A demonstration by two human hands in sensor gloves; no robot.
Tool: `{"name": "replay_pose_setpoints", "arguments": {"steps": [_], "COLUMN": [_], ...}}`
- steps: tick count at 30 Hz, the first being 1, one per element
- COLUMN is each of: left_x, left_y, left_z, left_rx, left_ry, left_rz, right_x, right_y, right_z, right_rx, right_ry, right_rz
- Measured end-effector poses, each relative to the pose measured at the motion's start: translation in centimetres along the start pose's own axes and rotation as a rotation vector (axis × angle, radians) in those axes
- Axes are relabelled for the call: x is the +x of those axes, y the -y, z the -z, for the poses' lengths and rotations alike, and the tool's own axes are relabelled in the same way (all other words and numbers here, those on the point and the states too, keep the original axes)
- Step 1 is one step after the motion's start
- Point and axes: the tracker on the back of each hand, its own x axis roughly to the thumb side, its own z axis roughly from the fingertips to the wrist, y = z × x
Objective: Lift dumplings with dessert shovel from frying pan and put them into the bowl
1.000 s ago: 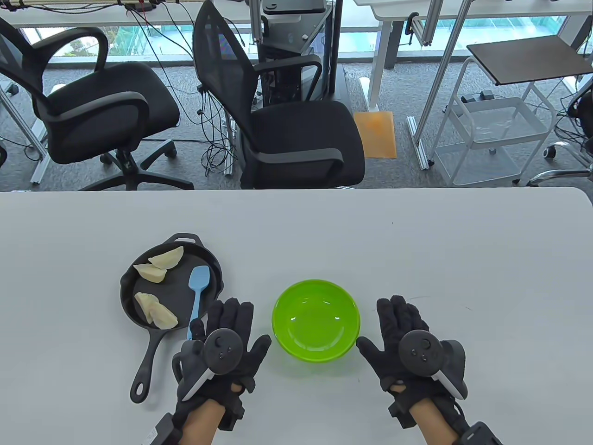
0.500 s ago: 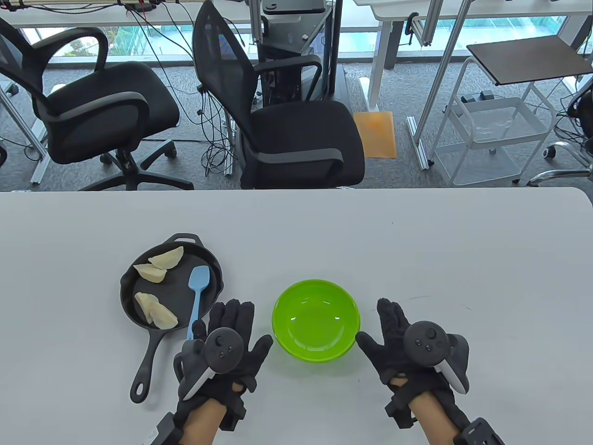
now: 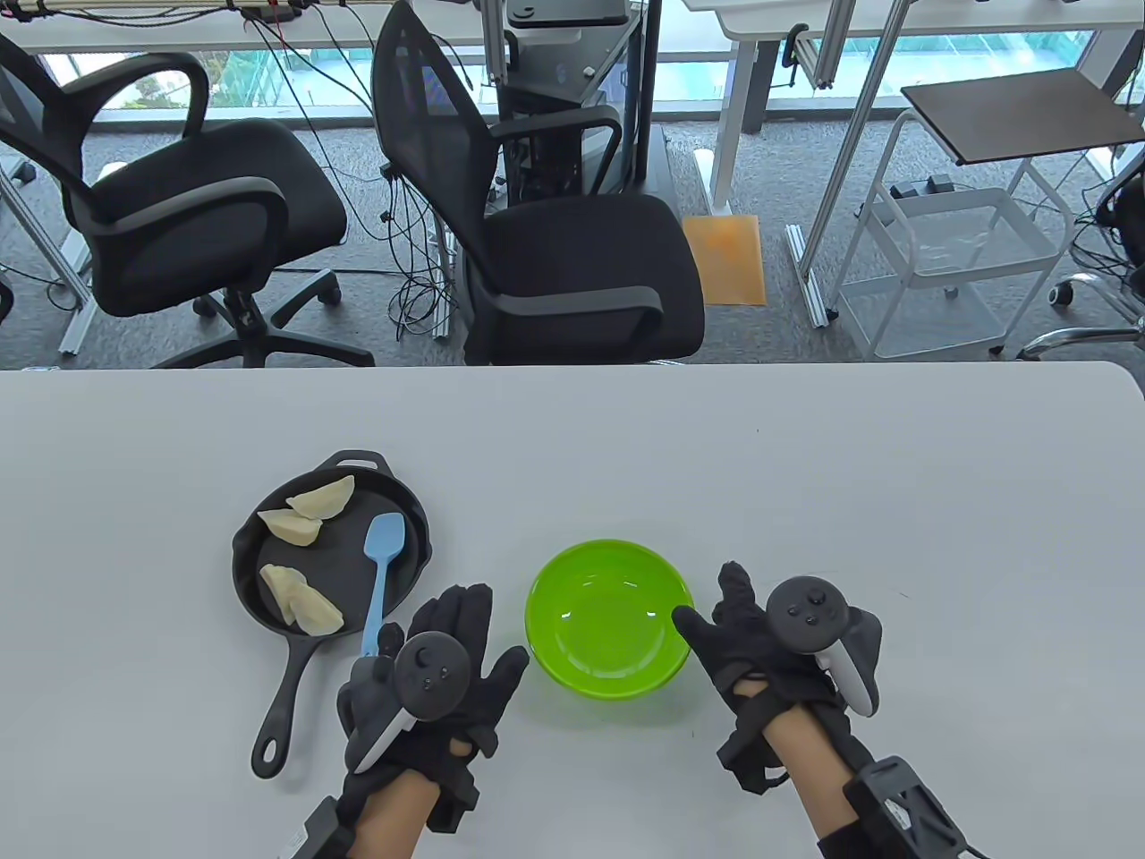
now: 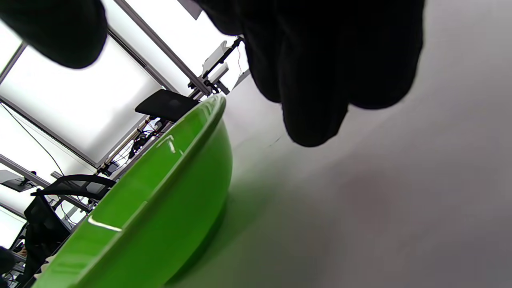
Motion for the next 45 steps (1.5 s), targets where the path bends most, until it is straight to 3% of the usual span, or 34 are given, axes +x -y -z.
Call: {"name": "replay_pose_setpoints", "arguments": {"steps": [16,30,45], "left_x": [0.1,0.2,0.2], "left_y": [0.2,0.5,0.7], "left_z": [0.2,0.3,0.4], "left_rx": [-0.02,-0.047,-0.064], "left_ry": [-0.01,-0.009,-0.006], "left_rz": [-0.002,-0.018,-0.035], "right_x": [-0.3,-1.1,-2.5], "right_y": [-1.0,-3.0,-4.5], "right_z": [1.2,1.6,2.2], "right_rx": [-0.018,0.069,0.14], "right_ry": [-0.006,-0.047,-0.158], "right_rz": [0.015,0.016,0.228]}}
